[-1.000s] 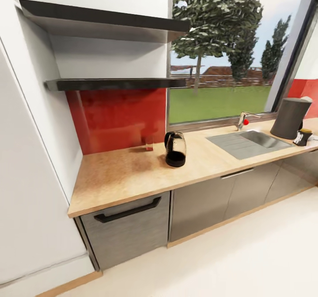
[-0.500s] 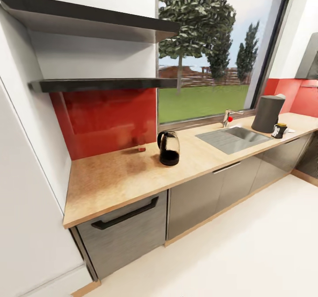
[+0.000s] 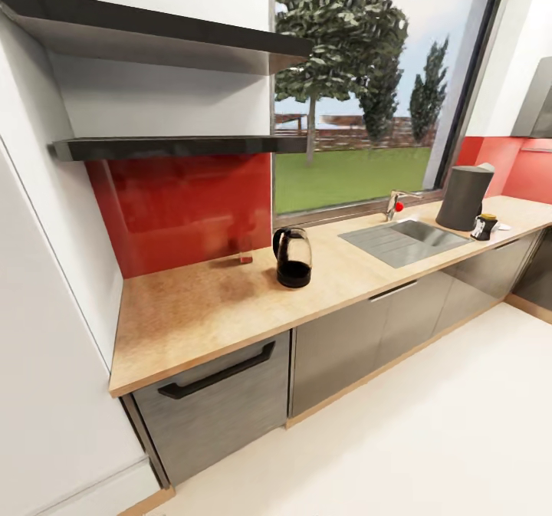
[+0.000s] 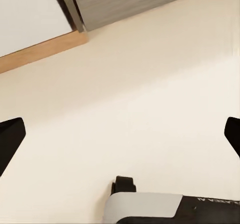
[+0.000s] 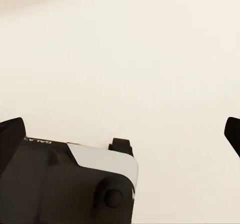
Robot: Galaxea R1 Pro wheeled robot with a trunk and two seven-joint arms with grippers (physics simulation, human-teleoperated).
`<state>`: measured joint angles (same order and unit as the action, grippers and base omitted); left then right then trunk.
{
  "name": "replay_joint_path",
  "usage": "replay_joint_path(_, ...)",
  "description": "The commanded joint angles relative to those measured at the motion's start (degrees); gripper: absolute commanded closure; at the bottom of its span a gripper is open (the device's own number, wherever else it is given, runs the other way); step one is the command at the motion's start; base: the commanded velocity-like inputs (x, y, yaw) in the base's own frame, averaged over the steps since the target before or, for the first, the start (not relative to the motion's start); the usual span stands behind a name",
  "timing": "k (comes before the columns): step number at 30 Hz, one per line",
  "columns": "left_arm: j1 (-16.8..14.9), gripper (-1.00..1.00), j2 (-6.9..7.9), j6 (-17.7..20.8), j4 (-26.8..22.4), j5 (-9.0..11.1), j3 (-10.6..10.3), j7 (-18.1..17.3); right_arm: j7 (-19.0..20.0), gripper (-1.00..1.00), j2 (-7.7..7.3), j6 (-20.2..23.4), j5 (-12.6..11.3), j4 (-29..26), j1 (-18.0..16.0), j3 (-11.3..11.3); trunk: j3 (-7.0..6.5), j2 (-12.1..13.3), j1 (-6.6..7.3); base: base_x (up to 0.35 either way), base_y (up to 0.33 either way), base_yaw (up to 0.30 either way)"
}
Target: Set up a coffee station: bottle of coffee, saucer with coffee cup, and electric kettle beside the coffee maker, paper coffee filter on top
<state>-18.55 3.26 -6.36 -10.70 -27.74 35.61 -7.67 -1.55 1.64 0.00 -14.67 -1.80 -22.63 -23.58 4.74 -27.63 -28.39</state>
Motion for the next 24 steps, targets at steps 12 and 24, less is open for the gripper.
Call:
replay_joint_path(12,-14.9,-1.00,-10.92,-4.2,-0.5,-3.6,-9.8,-4.2,-0.2,-1.00,0.11,-0.1,-0.6,0.0,0.0,-0.4,0.12,-0.1,-0.03,0.000,0.000,0.000)
replay_joint_path(24,-27.9,-1.00,-13.26,2.8,-0.3,-3.4,-10.7,-16.4,-0.1,-1.00,0.03,-0.1,-0.5,0.1,0.0,-0.4,0.12,-0.1,-0.03,0.000,0.000,0.000)
